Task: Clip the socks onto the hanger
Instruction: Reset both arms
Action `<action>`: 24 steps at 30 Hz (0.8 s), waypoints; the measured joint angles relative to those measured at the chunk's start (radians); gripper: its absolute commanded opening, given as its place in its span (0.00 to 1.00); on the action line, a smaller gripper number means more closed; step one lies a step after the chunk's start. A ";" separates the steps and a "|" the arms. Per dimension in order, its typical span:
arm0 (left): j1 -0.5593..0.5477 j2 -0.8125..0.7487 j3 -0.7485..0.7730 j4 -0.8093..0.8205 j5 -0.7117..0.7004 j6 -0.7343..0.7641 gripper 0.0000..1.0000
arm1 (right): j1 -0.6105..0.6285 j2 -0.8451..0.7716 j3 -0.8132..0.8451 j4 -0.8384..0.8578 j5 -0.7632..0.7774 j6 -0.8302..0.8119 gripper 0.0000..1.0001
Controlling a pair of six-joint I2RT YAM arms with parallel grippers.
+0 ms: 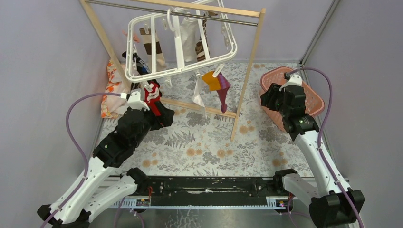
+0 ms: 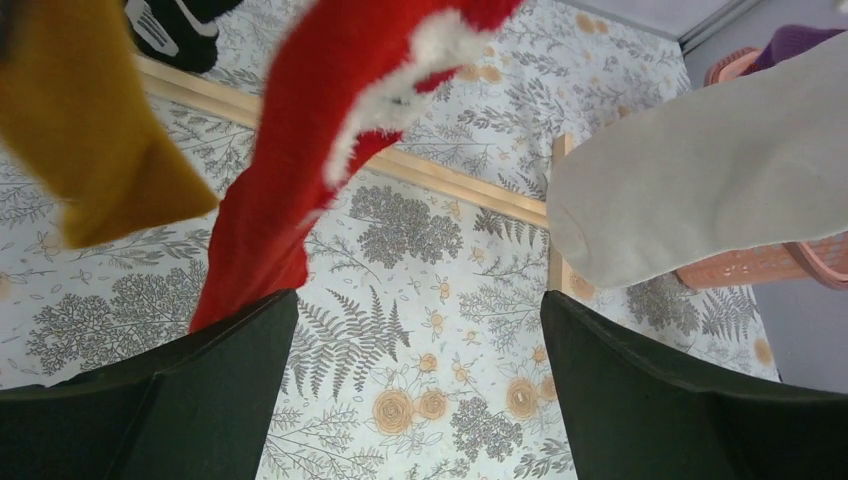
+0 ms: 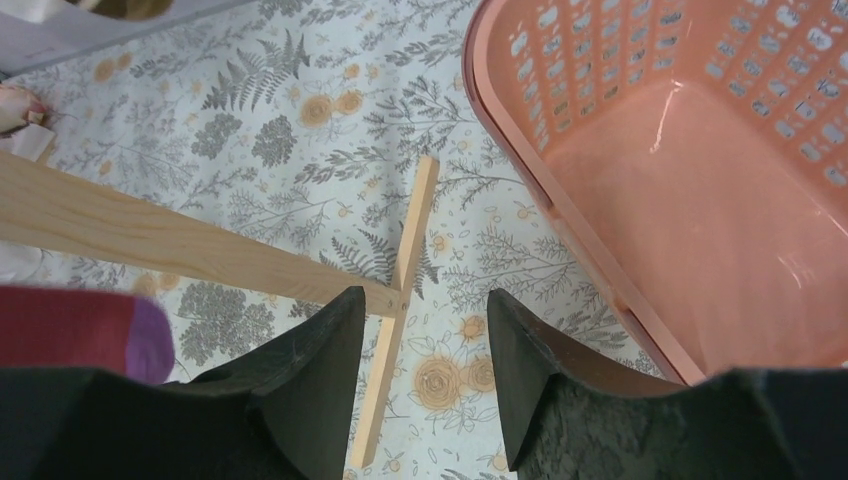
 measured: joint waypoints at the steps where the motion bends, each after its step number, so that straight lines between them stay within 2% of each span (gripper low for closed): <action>1: 0.000 -0.007 0.000 -0.003 -0.005 0.000 0.99 | -0.002 0.000 -0.006 0.000 -0.002 0.001 0.55; 8: 0.000 -0.056 0.000 -0.004 -0.026 0.001 0.99 | -0.002 0.000 -0.023 0.001 -0.020 0.005 0.55; 24: 0.000 -0.057 0.000 -0.004 -0.028 0.001 0.99 | -0.005 0.006 -0.023 0.000 -0.021 0.013 0.57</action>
